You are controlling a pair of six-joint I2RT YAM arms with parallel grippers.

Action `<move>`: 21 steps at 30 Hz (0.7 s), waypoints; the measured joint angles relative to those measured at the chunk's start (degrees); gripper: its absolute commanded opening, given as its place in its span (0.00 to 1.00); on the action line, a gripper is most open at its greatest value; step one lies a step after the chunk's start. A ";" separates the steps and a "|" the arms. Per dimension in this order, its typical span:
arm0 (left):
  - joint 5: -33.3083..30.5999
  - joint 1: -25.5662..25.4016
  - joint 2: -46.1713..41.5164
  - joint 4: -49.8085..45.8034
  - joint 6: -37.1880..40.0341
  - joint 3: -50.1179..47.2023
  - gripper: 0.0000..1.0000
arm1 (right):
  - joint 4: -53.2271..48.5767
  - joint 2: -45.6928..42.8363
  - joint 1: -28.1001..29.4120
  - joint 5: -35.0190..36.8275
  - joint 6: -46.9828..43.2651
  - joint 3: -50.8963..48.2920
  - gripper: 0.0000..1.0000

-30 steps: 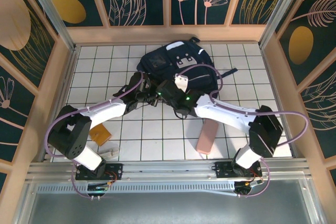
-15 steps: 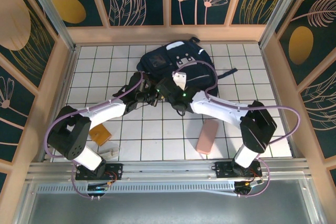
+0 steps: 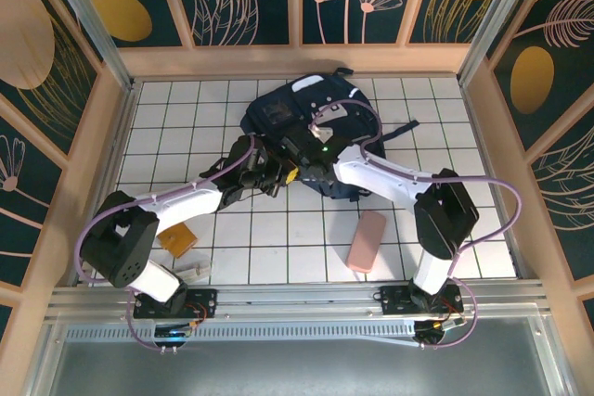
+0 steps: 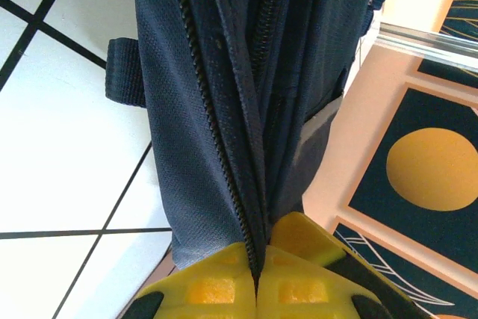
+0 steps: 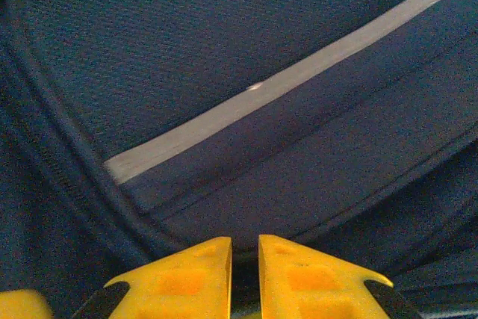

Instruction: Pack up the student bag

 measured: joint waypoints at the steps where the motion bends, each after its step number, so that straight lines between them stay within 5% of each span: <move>1: 0.02 0.15 -0.15 0.00 0.02 -0.04 0.00 | -0.31 -0.07 -0.52 0.00 -0.22 -0.17 0.17; 10: 1.01 1.01 -0.61 0.00 0.35 -0.04 0.00 | -2.14 -4.48 -2.29 -6.62 1.68 -1.05 0.46; 21: 1.73 1.03 -0.61 0.02 0.55 0.63 0.00 | 3.63 -9.44 -4.52 -16.81 1.70 -1.14 0.46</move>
